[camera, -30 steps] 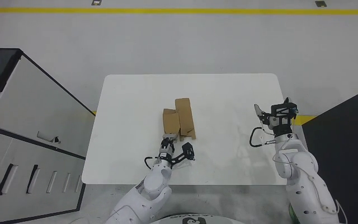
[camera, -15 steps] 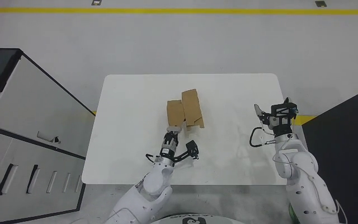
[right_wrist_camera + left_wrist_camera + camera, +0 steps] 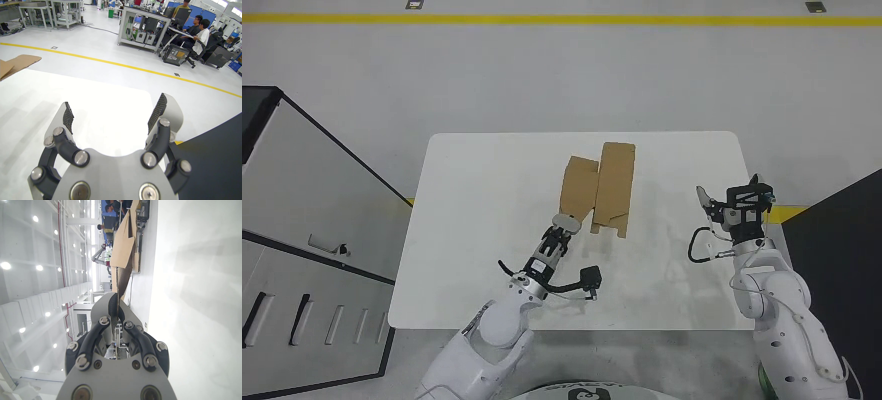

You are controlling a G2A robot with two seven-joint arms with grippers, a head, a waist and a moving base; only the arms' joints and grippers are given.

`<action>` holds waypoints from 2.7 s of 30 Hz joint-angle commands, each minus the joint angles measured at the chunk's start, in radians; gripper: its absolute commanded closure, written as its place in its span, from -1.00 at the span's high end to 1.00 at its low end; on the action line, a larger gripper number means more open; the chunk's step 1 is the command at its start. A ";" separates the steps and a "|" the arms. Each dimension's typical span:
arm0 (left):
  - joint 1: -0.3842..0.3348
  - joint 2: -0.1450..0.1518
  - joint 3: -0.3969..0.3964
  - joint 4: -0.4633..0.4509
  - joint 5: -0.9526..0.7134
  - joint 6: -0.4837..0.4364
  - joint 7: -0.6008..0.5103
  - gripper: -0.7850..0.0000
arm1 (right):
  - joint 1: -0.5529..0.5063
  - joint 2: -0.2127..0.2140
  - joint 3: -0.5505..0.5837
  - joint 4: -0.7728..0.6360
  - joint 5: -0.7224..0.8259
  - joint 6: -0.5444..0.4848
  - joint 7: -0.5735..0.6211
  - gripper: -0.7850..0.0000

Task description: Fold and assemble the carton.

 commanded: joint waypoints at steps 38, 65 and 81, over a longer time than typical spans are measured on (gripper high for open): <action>0.009 0.093 -0.208 -0.098 -0.006 -0.041 0.749 -1.00 | 0.085 0.079 0.205 0.102 0.165 -1.012 -0.108 1.00; -0.033 0.129 -0.235 -0.079 0.021 -0.067 0.900 -1.00 | 0.109 0.232 -0.043 0.127 0.976 -1.012 0.396 1.00; -0.053 0.151 -0.221 -0.078 0.020 -0.060 0.980 -1.00 | 0.343 0.327 -0.184 0.217 1.761 -0.716 1.104 1.00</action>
